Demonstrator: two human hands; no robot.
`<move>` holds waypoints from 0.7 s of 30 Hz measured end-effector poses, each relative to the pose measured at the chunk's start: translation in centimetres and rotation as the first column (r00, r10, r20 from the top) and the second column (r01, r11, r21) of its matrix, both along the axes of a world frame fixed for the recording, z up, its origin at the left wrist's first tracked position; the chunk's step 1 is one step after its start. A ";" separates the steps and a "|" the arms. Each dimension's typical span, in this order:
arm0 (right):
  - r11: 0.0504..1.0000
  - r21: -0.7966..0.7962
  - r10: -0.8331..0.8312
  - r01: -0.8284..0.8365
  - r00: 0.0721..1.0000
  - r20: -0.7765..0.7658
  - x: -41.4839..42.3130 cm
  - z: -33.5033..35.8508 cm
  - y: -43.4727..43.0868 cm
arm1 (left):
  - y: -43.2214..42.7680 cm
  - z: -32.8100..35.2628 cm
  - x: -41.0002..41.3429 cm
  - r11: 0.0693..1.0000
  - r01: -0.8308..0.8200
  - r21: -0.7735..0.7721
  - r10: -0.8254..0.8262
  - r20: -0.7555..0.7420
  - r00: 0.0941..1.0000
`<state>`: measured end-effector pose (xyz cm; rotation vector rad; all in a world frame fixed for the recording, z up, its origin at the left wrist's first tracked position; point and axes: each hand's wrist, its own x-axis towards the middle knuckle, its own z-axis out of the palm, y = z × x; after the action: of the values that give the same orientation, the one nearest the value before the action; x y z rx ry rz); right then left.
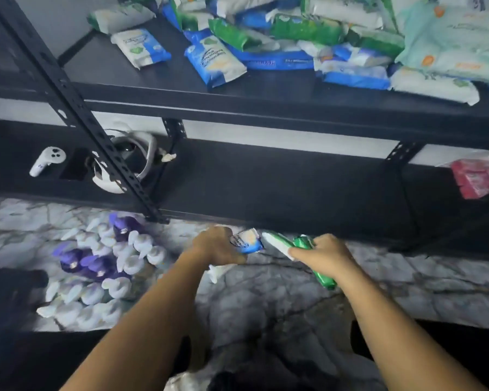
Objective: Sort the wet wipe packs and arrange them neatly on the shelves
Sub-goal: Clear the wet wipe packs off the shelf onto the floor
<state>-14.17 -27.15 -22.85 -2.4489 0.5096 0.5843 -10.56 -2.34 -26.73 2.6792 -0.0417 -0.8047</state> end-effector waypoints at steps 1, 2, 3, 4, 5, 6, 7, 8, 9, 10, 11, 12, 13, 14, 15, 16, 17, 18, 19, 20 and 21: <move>1.000 -0.021 0.007 -0.008 0.999 -0.052 0.4 -2.8 0.3 | -0.6 -2.5 -0.3 0.999 -0.017 0.038 0.018 -0.034 0.999; 0.998 -0.057 0.020 -0.026 0.995 -0.095 0.7 -5.8 0.5 | -1.2 -4.9 -0.5 0.997 -0.037 0.069 0.041 -0.064 0.997; 0.993 -0.103 0.038 -0.051 0.991 -0.127 0.8 -8.4 0.7 | -1.8 -7.1 -0.8 0.995 -0.057 0.086 0.064 -0.082 0.995; 0.983 -0.156 0.067 -0.093 0.984 -0.163 0.9 -10.9 0.8 | -2.3 -9.3 -0.9 0.993 -0.074 0.097 0.083 -0.096 0.992; 0.971 -0.201 0.091 -0.129 0.978 -0.190 1.0 -13.2 0.9 | -2.8 -11.2 -1.0 0.991 -0.089 0.104 0.100 -0.099 0.990; 0.961 -0.226 0.116 -0.162 0.972 -0.202 1.1 -14.9 1.1 | -3.3 -13.0 -0.9 0.989 -0.103 0.109 0.115 -0.105 0.988; 0.955 -0.227 0.141 -0.191 0.965 -0.222 1.1 -16.5 1.3 | -3.7 -14.5 -0.9 0.988 -0.114 0.107 0.126 -0.114 0.985; 0.948 -0.213 0.188 -0.238 0.954 -0.232 1.0 -18.1 1.3 | -4.0 -15.8 -0.9 0.987 -0.125 0.096 0.137 -0.124 0.983; 0.937 -0.198 0.231 -0.288 0.935 -0.268 0.8 -19.2 1.5 | -4.3 -17.1 -0.9 0.988 -0.130 0.084 0.141 -0.140 0.980; 0.931 -0.192 0.250 -0.309 0.926 -0.282 0.4 -20.3 1.3 | -4.6 -18.2 -0.9 0.988 -0.132 0.077 0.143 -0.159 0.977; 0.937 -0.188 0.234 -0.293 0.930 -0.283 0.0 -21.1 1.1 | -4.7 -19.2 -1.1 0.988 -0.137 0.073 0.148 -0.172 0.974; 0.945 -0.195 0.207 -0.264 0.940 -0.272 -0.5 -21.9 0.9 | -4.7 -20.0 -1.3 0.986 -0.150 0.070 0.160 -0.170 0.972; 0.948 -0.216 0.176 -0.233 0.951 -0.255 -0.8 -22.2 0.7 | -4.7 -20.6 -1.4 0.983 -0.173 0.065 0.181 -0.153 0.972; 0.943 -0.247 0.167 -0.225 0.958 -0.234 -0.9 -22.9 0.4 | -4.6 -21.1 -1.5 0.979 -0.195 0.059 0.201 -0.126 0.971; 0.932 -0.283 0.165 -0.229 0.959 -0.232 -0.9 -23.2 0.2 | -4.5 -21.5 -1.6 0.976 -0.209 0.058 0.214 -0.093 0.973; 0.924 -0.306 0.162 -0.230 0.959 -0.232 -0.7 -23.3 0.0 | -4.3 -21.8 -1.4 0.975 -0.216 0.061 0.219 -0.056 0.974; 0.923 -0.314 0.149 -0.224 0.958 -0.244 -0.4 -23.6 -0.2 | -4.1 -22.1 -1.2 0.974 -0.217 0.062 0.219 -0.028 0.975; 0.928 -0.308 0.134 -0.210 0.959 -0.249 -0.1 -24.0 -0.4 | -4.0 -22.3 -1.0 0.975 -0.212 0.066 0.214 -0.016 0.977; 0.937 -0.292 0.115 -0.191 0.959 -0.260 0.2 -24.2 -0.4 | -3.9 -22.6 -0.8 0.977 -0.196 0.078 0.198 -0.017 0.980; 0.944 -0.275 0.105 -0.179 0.958 -0.265 0.5 -24.6 -0.5 | -3.8 -22.9 -0.8 0.980 -0.172 0.095 0.174 -0.009 0.985; 0.949 -0.262 0.098 -0.174 0.955 -0.281 0.7 -24.6 -0.5 | -3.6 -23.1 -0.9 0.983 -0.145 0.113 0.145 0.003 0.989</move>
<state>-13.47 -27.61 -47.46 -2.7101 0.5648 0.9657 -11.45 -5.96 -49.85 2.7469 0.2045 -0.7904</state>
